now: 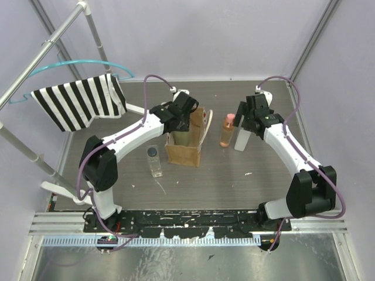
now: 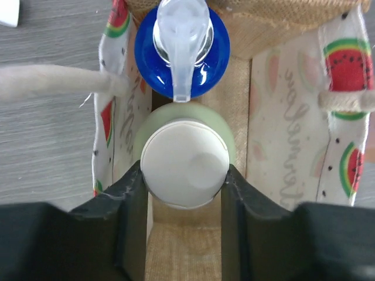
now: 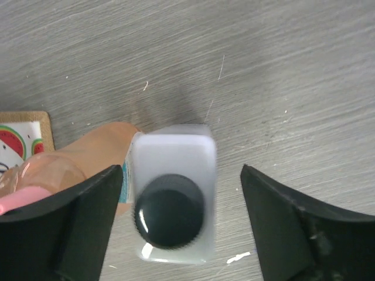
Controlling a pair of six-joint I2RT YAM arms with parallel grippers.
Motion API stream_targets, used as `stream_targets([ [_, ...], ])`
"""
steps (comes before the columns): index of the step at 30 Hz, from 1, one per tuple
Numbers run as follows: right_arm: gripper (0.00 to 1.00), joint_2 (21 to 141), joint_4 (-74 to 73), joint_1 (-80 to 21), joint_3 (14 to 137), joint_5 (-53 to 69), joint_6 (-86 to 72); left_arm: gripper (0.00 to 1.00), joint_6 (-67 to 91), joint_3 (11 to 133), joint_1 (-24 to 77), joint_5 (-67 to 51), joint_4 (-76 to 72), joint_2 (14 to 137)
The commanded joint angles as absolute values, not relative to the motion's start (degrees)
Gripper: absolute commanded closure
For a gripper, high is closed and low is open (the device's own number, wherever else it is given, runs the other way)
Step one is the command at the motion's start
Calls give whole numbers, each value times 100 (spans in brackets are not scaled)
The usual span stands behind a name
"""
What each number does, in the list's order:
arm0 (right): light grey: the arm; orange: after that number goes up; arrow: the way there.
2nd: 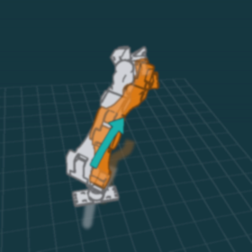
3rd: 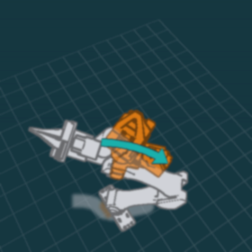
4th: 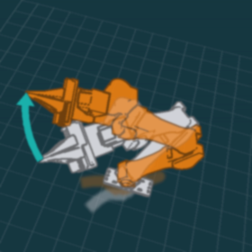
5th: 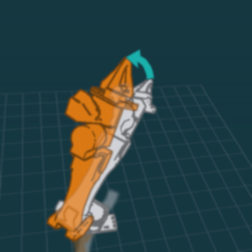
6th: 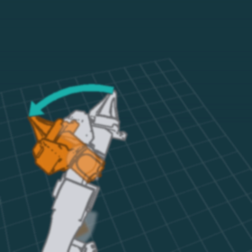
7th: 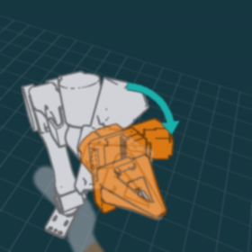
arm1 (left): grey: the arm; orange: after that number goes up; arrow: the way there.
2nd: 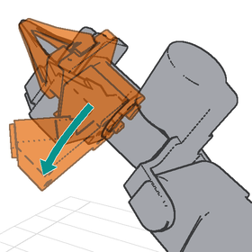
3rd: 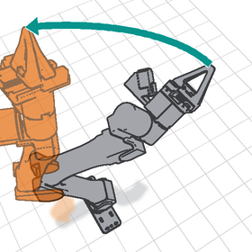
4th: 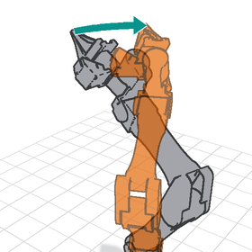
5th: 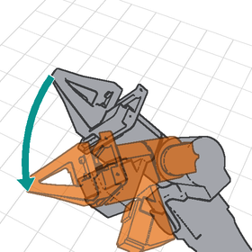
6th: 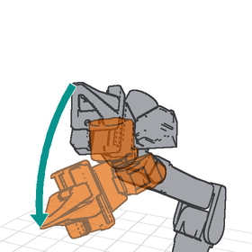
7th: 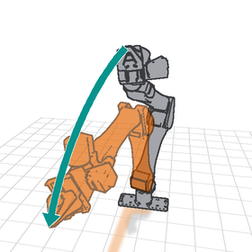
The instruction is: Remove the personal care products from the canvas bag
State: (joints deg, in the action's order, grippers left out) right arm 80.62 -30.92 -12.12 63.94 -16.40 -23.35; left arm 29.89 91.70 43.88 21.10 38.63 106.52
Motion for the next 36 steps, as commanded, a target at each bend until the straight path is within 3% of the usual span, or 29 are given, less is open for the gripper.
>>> stream_targets([
  [1, 4, 7645, -2736, -1213, 6501, -1491, -2320, 85, 2892, 8989, 4296, 1895, 3072, 10655],
  [2, 1, 7606, -2773, -1227, 6547, -1478, -2286, 100, 2883, 9005, 4298, 1918, 3098, 10622],
  [8, 0, 7283, -2847, -1549, 7028, -1485, -2078, 100, 2712, 9333, 4326, 2108, 3495, 10080],
  [21, 1, 7712, -1659, -3324, 7952, -1727, -1431, 100, 2377, 10432, 4699, 2969, 4357, 7967],
  [30, 3, 8865, -1617, -3675, 8615, -1014, -1432, 100, 2434, 10619, 4794, 3762, 5425, 6950],
  [36, 4, 9895, -1962, -3821, 9241, -853, -1548, 100, 2561, 10663, 4799, 3487, 6156, 6992],
])
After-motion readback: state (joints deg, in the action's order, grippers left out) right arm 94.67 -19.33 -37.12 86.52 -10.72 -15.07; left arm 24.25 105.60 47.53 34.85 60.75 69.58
